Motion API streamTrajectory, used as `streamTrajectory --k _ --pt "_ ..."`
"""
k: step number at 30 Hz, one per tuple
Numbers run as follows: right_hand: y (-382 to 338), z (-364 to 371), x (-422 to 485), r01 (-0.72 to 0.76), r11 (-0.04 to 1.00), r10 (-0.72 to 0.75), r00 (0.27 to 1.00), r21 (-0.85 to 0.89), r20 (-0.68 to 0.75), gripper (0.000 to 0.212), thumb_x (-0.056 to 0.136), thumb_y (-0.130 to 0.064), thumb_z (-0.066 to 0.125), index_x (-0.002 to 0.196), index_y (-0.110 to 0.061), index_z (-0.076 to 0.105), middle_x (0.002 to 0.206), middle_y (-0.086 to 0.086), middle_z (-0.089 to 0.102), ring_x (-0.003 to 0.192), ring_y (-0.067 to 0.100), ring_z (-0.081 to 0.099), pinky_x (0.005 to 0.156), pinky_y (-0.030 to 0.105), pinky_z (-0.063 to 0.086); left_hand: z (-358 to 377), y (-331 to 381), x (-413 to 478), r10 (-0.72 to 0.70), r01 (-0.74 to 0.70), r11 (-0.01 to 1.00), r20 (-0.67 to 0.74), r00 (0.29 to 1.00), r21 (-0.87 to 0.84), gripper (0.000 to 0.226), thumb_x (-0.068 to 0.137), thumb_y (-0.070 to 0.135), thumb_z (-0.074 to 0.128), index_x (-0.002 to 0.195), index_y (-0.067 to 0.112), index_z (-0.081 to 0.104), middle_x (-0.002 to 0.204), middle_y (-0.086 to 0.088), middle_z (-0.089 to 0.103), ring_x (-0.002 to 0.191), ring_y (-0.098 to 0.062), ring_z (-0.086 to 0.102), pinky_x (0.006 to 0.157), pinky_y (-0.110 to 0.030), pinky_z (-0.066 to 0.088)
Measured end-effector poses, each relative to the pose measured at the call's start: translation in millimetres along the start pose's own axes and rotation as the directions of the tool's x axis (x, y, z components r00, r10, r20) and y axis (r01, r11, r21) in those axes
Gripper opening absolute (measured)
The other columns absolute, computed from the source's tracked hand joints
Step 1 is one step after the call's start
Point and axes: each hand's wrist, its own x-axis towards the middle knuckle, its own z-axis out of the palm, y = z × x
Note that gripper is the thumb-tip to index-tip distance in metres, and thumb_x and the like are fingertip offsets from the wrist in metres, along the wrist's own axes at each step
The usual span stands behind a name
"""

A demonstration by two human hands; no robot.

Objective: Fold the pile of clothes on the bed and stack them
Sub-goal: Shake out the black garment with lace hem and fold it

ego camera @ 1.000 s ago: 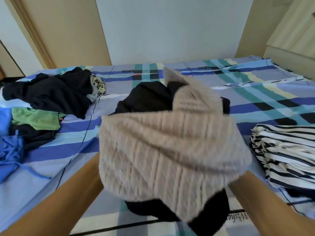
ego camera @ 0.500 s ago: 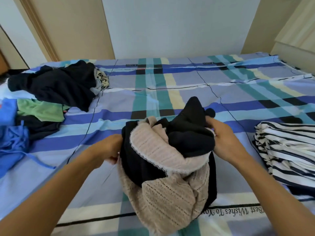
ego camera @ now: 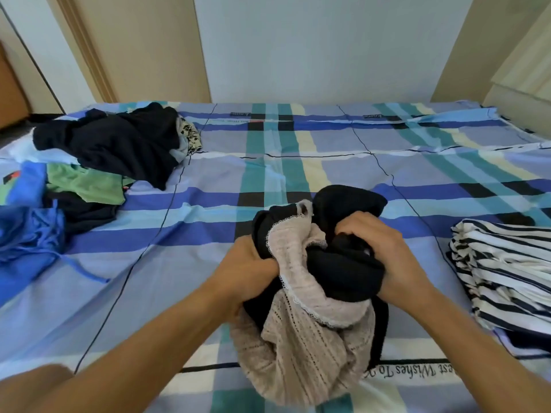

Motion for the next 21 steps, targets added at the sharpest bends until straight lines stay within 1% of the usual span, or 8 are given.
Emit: streamTrajectory --k 4,6,9,11,13,16,19,21 --pt "-14 -27 -4 0.054 0.968 -0.11 0.969 -0.245 -0.221 0.028 0.066 0.017 0.047 0.085 0.003 0.062 0.091 0.011 0.06 0.082 0.035 0.055 0.071 0.046 0.045 -53 4 32 0.089 -0.008 0.902 -0.169 0.982 0.432 0.027 0.059 0.034 0.066 0.076 0.014 0.066 0.075 -0.004 0.07 0.076 -0.023 0.066 0.07 -0.037 0.055" --pt "-22 -43 -5 0.073 0.922 -0.199 0.931 -0.38 -0.306 0.034 0.063 0.02 0.045 0.086 0.007 0.066 0.092 0.017 0.065 0.084 0.036 0.059 0.075 0.042 0.047 -80 8 43 0.079 0.124 0.712 -0.254 0.964 0.691 0.021 0.063 0.032 0.063 0.075 0.016 0.056 0.073 -0.004 0.061 0.075 -0.029 0.062 0.067 -0.038 0.051" --pt "-38 -42 -6 0.144 0.848 -0.343 0.882 -0.51 -0.322 0.034 0.075 0.024 0.039 0.085 0.011 0.069 0.096 0.023 0.069 0.087 0.038 0.063 0.084 0.033 0.046 -102 13 48 0.183 0.301 0.294 -0.363 0.914 0.907 0.019 0.084 0.025 0.063 0.091 0.013 0.05 0.087 -0.004 0.056 0.09 -0.033 0.062 0.069 -0.033 0.039" --pt "-45 -30 -5 0.208 0.858 -0.357 0.899 -0.47 -0.255 0.036 0.087 0.017 0.034 0.088 0.011 0.07 0.102 0.023 0.068 0.093 0.036 0.063 0.089 0.033 0.048 -107 23 51 0.209 0.307 0.187 -0.343 0.916 0.933 0.018 0.088 0.026 0.061 0.095 0.012 0.053 0.094 -0.008 0.06 0.093 -0.034 0.063 0.069 -0.033 0.037" --pt "-42 -21 -6 0.229 0.902 -0.293 0.948 -0.366 -0.128 0.038 0.083 0.018 0.035 0.094 0.007 0.069 0.108 0.017 0.066 0.099 0.033 0.063 0.089 0.035 0.049 -114 36 52 0.052 0.27 0.329 -0.303 0.952 0.905 0.025 0.083 0.028 0.07 0.086 0.009 0.054 0.085 -0.01 0.061 0.079 -0.03 0.061 0.065 -0.032 0.041" --pt "-22 -21 -12 0.122 0.976 -0.107 0.99 -0.178 0.093 0.056 0.062 0.014 0.042 0.102 -0.015 0.068 0.119 -0.006 0.06 0.113 0.014 0.058 0.094 0.024 0.044 -124 62 44 -0.182 0.217 0.712 -0.122 0.976 0.668 0.029 0.074 0.03 0.084 0.087 0.009 0.069 0.084 -0.009 0.074 0.075 -0.027 0.07 0.071 -0.034 0.057" --pt "-8 -26 -16 0.027 0.991 -0.008 0.991 -0.135 0.136 0.058 0.065 -0.003 0.036 0.106 -0.023 0.07 0.124 -0.01 0.058 0.118 0.012 0.054 0.098 0.02 0.04 -132 87 35 -0.079 0.112 0.898 -0.093 0.992 0.425 0.016 0.084 0.017 0.077 0.099 0.012 0.074 0.093 -0.008 0.077 0.089 -0.026 0.073 0.085 -0.036 0.057" --pt "-2 -28 -15 -0.03 0.983 0.043 0.997 -0.181 0.066 0.06 0.066 0.0 0.04 0.115 -0.018 0.069 0.125 -0.005 0.056 0.117 0.016 0.055 0.098 0.026 0.043 -136 105 34 0.062 0.024 0.903 -0.185 0.981 0.429 0.01 0.087 0.01 0.072 0.097 0.012 0.072 0.091 -0.007 0.074 0.085 -0.021 0.068 0.073 -0.027 0.052"
